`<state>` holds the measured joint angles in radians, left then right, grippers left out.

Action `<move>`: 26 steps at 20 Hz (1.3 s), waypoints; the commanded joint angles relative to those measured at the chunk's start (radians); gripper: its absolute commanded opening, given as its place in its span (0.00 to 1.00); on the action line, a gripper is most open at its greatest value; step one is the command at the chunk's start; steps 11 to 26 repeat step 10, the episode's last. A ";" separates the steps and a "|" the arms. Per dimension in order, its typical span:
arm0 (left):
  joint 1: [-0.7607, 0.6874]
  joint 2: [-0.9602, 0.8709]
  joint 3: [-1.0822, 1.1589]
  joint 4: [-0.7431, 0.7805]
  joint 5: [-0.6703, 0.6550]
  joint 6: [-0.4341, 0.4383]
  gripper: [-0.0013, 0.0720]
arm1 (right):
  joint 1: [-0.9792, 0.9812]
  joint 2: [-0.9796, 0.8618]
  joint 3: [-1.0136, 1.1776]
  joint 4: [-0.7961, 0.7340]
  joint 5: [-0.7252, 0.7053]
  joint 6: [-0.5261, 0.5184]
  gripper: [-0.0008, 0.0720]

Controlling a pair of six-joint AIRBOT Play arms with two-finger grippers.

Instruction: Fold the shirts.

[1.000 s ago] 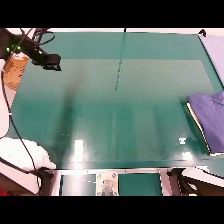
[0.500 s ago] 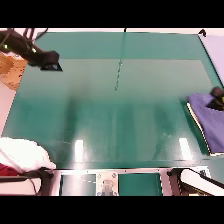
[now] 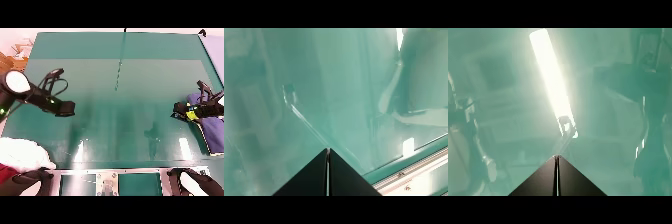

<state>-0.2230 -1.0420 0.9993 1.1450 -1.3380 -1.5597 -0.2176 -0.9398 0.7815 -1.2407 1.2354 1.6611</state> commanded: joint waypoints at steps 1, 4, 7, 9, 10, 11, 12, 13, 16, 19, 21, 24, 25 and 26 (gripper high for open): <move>-0.017 0.032 -0.067 0.000 0.037 -0.019 0.04 | 0.016 0.019 -0.029 0.010 -0.009 -0.024 0.03; -0.017 0.032 -0.067 0.000 0.049 -0.018 0.04 | 0.015 0.019 -0.029 0.010 -0.009 -0.024 0.03; -0.017 0.032 -0.067 0.002 0.048 -0.012 0.04 | 0.015 0.019 -0.029 0.010 -0.009 -0.024 0.03; -0.017 0.032 -0.067 0.002 0.047 -0.011 0.04 | 0.015 0.019 -0.029 0.010 -0.009 -0.024 0.03; -0.017 0.032 -0.067 0.002 0.047 -0.011 0.04 | 0.015 0.019 -0.029 0.010 -0.009 -0.024 0.03; -0.017 0.032 -0.067 0.002 0.047 -0.011 0.04 | 0.015 0.019 -0.029 0.010 -0.009 -0.024 0.03; -0.017 0.032 -0.067 0.002 0.047 -0.011 0.04 | 0.015 0.019 -0.029 0.010 -0.009 -0.024 0.03; -0.017 0.032 -0.067 0.002 0.047 -0.011 0.04 | 0.015 0.019 -0.029 0.010 -0.009 -0.024 0.03; -0.017 0.032 -0.067 0.002 0.047 -0.011 0.04 | 0.015 0.019 -0.029 0.010 -0.009 -0.024 0.03; -0.017 0.032 -0.067 0.002 0.047 -0.011 0.04 | 0.015 0.019 -0.029 0.010 -0.009 -0.024 0.03; -0.017 0.032 -0.067 0.002 0.047 -0.011 0.04 | 0.015 0.019 -0.029 0.010 -0.009 -0.024 0.03; -0.017 0.032 -0.067 0.002 0.047 -0.011 0.04 | 0.015 0.019 -0.029 0.010 -0.009 -0.024 0.03; -0.017 0.032 -0.067 0.002 0.047 -0.011 0.04 | 0.015 0.019 -0.029 0.010 -0.009 -0.024 0.03; -0.017 0.032 -0.067 0.002 0.047 -0.011 0.04 | 0.015 0.019 -0.029 0.010 -0.009 -0.024 0.03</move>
